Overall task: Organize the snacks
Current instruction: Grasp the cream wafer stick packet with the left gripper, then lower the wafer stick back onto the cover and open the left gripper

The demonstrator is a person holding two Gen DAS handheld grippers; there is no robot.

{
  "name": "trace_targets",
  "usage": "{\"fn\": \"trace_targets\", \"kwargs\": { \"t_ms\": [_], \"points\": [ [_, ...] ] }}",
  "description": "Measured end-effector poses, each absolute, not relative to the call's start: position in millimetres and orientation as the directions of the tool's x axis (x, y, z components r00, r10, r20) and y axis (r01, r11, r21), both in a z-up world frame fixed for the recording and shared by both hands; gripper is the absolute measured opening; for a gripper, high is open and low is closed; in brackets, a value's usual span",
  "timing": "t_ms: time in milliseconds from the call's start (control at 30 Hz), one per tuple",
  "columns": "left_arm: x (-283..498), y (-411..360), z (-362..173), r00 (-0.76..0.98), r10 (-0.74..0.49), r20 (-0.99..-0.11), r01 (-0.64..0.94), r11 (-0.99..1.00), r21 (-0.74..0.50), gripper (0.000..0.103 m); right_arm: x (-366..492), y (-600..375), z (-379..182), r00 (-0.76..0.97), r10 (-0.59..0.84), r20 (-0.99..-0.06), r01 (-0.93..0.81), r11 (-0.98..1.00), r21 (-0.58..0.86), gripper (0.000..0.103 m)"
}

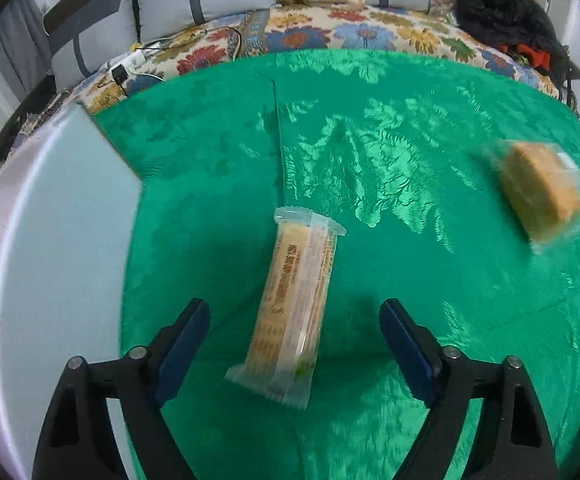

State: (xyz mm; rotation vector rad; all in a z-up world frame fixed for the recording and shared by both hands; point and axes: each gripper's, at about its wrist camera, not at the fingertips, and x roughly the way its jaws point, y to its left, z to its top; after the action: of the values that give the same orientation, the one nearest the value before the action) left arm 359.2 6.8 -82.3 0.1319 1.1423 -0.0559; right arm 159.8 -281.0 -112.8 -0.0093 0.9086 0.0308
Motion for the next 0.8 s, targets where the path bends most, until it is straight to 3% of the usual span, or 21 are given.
{"fn": "trace_targets", "kwargs": {
  "t_ms": [67,167,367,700,800],
  "points": [
    [363,5,-87,0.41,0.014,-0.912,0.12,0.99,0.069,0.068,160,-281,-113,0.615,0.023,-0.789,-0.031,1.0,0.005,0.086],
    [361,8,-85,0.421,-0.049,-0.906,0.11,0.994,-0.002,0.029,160,-281,-113,0.615,0.023,-0.788,-0.031,1.0,0.006,0.086],
    [335,12,-72,0.458,-0.073,-0.886,0.088,0.995,-0.037,0.03,159,-281,-113,0.615,0.024,-0.788,-0.03,1.0,0.007,0.086],
    [196,5,-52,0.472,-0.157,-0.867,0.11,0.987,-0.119,0.03,159,-281,-113,0.615,0.022,-0.788,-0.03,1.0,0.005,0.086],
    [166,-1,-56,0.495,-0.143,-0.857,0.121,0.988,-0.095,0.03,160,-280,-113,0.614,0.017,-0.789,-0.031,1.0,-0.002,0.086]
  ]
}}
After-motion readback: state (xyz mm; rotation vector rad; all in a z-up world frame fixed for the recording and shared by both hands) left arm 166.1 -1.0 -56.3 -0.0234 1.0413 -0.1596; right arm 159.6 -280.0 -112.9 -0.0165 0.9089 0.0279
